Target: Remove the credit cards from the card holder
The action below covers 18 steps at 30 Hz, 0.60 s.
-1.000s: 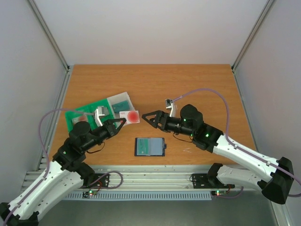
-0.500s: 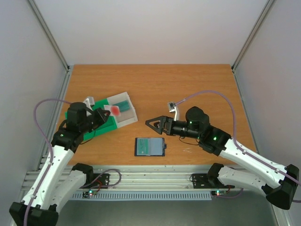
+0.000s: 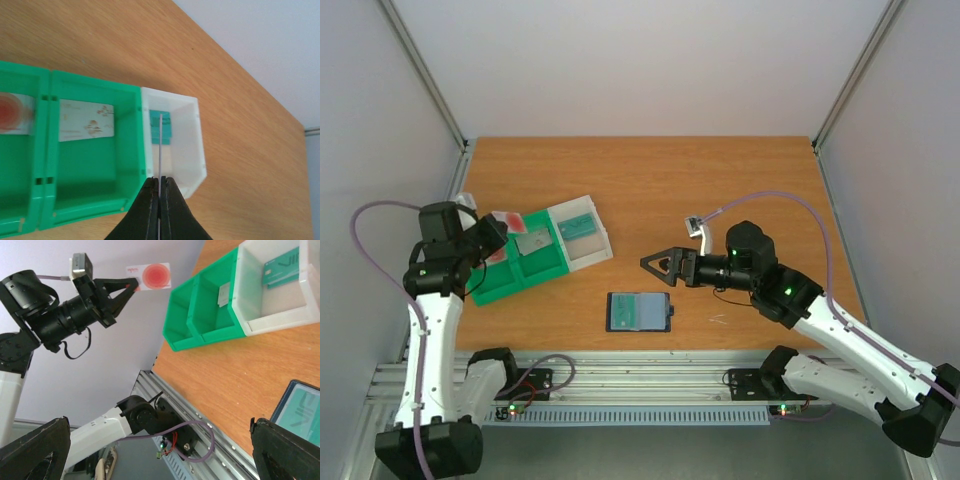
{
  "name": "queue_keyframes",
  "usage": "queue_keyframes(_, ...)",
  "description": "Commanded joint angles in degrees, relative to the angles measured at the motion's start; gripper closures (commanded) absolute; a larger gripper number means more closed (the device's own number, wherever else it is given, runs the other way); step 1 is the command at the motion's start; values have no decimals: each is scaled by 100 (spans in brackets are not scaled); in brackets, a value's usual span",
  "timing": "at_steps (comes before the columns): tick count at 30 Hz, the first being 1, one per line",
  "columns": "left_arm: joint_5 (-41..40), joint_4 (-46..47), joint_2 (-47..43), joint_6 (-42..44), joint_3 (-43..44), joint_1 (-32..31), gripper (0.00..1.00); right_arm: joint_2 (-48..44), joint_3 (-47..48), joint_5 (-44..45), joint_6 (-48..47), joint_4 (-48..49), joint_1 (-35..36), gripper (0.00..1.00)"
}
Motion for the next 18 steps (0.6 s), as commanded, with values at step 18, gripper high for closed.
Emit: queue_keyframes(18, 957, -191, 1461, 1203, 413, 2418, 100, -253, -250, -1176, 6, 22, -693, 2)
